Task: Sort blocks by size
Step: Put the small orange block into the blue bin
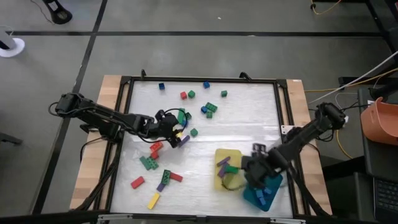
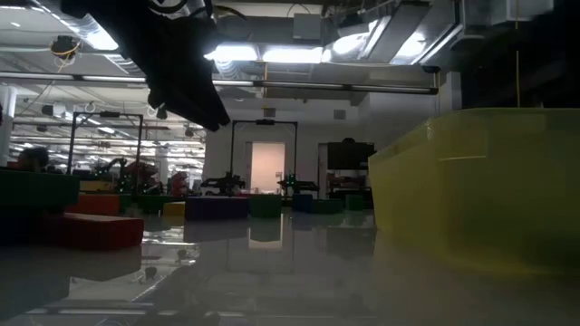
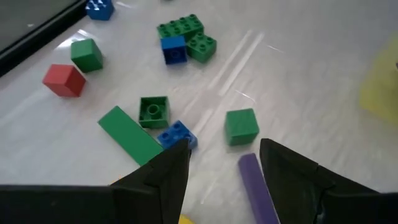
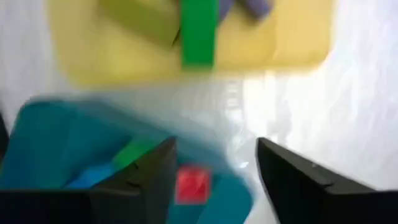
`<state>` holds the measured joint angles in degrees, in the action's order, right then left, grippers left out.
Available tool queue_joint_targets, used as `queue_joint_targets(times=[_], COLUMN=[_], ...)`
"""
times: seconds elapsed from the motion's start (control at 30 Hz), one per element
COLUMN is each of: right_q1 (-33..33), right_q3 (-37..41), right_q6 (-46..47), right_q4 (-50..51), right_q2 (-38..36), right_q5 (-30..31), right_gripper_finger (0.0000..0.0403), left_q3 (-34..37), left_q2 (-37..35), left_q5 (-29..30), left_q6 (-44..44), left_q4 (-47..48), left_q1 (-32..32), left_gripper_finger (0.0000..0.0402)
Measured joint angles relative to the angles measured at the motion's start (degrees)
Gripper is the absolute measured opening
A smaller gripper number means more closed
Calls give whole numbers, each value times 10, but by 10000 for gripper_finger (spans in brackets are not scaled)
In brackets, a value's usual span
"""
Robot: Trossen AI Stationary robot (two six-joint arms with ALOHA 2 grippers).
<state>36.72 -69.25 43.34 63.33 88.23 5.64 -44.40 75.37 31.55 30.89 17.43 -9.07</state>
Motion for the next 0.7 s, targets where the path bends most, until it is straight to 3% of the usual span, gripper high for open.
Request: queue_joint_targets(times=[0.13,0.3,0.5,0.7], right_q1=[-94,-229,-386,-491], right_q3=[0,0,0,0], right_q6=[-174,-362,-391,-392], right_q4=[-52,-189,-333,-355], right_q2=[0,0,0,0], right_q5=[41,57,62,-15], right_gripper_finger=[218,218,218,218], left_q3=[0,0,0,0], left_q2=[0,0,0,27], left_q5=[0,1,7,-17], left_q6=[4,5,-48,-136], left_q4=[0,0,-1,-39], left_q1=[17,47,113,222], left_gripper_finger=[184,184,184,184])
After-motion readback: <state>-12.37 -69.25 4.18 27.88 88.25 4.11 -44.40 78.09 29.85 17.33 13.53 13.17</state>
